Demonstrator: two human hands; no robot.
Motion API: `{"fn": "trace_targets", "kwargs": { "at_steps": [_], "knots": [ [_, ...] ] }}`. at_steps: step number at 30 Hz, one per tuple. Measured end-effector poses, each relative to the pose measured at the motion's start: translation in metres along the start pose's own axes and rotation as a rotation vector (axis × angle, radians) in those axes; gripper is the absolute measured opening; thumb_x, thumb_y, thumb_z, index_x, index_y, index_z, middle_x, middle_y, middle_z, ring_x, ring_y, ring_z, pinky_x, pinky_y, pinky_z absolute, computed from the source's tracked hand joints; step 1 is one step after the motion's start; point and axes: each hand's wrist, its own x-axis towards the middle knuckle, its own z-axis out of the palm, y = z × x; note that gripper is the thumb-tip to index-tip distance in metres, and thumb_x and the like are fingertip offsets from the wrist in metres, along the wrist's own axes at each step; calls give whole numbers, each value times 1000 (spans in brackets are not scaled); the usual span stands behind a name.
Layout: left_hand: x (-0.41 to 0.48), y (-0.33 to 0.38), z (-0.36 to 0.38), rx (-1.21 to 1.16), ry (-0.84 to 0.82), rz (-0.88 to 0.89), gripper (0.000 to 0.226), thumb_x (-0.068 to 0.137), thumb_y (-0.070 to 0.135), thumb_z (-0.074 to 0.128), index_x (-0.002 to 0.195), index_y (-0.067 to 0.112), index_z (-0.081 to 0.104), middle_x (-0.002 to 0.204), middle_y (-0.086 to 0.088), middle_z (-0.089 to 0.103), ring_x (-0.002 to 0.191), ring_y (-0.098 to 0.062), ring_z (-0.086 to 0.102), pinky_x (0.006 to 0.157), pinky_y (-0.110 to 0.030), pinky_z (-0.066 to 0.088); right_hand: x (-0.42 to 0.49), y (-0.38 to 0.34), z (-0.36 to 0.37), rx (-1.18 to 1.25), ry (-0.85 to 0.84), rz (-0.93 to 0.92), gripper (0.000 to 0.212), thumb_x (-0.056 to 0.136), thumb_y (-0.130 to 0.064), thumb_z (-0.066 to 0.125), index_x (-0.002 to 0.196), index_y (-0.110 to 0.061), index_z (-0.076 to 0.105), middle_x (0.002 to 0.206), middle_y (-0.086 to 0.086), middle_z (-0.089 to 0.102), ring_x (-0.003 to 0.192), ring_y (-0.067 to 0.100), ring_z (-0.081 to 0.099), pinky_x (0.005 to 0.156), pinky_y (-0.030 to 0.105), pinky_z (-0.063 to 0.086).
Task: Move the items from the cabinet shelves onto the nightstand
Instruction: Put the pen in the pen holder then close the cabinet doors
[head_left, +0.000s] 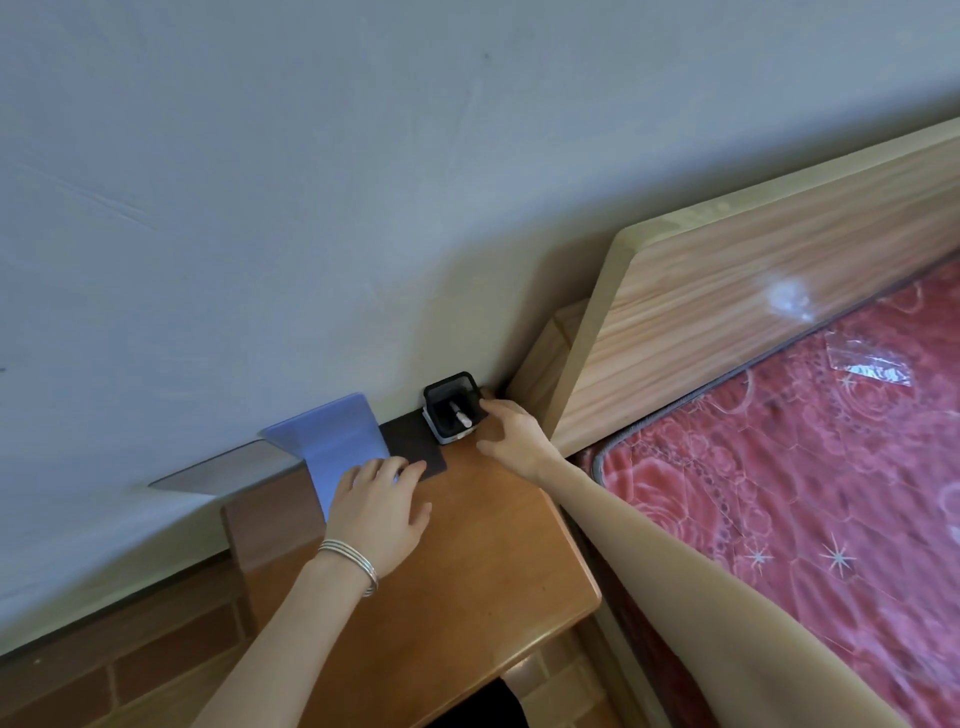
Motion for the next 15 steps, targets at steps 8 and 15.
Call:
{"fn": "trace_targets", "kwargs": {
  "at_steps": [8, 15],
  "knots": [
    [-2, -3, -37, 96, 69, 154, 51, 85, 34, 61, 131, 15, 52, 134, -10, 50, 127, -29, 41, 107, -54, 27, -63, -8, -24, -443, 37, -192, 68, 88, -33, 55, 146, -19, 22, 149, 4, 27, 136, 21, 26, 111, 38, 23],
    [-30, 7, -97, 146, 162, 420, 45, 68, 31, 69, 107, 9, 68, 105, -13, 66, 99, -35, 60, 82, -56, 49, -169, -36, -43, -533, 287, -122, 66, 90, -32, 50, 147, -20, 19, 150, 4, 27, 138, 21, 22, 114, 42, 18]
  ]
}}
